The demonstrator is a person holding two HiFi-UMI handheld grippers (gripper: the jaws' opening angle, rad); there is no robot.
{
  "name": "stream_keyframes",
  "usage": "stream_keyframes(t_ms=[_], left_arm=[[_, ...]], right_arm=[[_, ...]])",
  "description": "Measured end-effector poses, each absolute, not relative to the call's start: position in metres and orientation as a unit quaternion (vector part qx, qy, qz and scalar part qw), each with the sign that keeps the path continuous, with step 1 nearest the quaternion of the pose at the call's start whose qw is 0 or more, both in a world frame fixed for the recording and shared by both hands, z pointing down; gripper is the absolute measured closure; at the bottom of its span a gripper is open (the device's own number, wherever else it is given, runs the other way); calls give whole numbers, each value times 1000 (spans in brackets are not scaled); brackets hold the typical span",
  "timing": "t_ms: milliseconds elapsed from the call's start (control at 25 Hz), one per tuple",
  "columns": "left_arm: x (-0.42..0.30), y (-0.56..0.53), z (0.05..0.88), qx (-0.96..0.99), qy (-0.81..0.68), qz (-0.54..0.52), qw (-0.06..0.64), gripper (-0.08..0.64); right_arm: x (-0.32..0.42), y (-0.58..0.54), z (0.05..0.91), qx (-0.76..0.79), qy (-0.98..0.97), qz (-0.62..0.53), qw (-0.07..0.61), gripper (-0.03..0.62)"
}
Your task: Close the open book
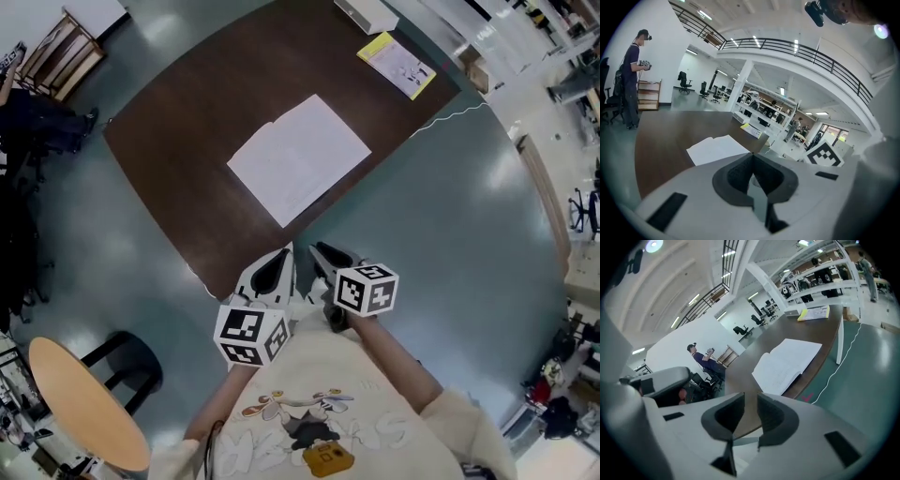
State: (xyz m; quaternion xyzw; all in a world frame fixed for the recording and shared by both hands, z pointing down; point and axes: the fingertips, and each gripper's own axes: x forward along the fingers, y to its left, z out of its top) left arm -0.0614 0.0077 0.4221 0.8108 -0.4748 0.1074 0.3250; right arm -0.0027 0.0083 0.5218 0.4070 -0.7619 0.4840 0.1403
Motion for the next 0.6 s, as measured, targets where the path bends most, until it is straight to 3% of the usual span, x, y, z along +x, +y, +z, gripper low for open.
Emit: stream_keyframes(t_ms=[240, 360, 600], left_arm=[[-81, -31, 454, 803, -443, 129, 379, 554], [-78, -47, 462, 804, -436, 135, 381, 554], [-82, -68, 504, 777, -460, 170, 394, 554]], right_arm=[[-12, -43, 573, 450, -725, 491, 173, 457], [-17, -53, 596, 436, -706, 536, 155, 425], [-24, -83, 643, 421, -696, 557, 168, 403]])
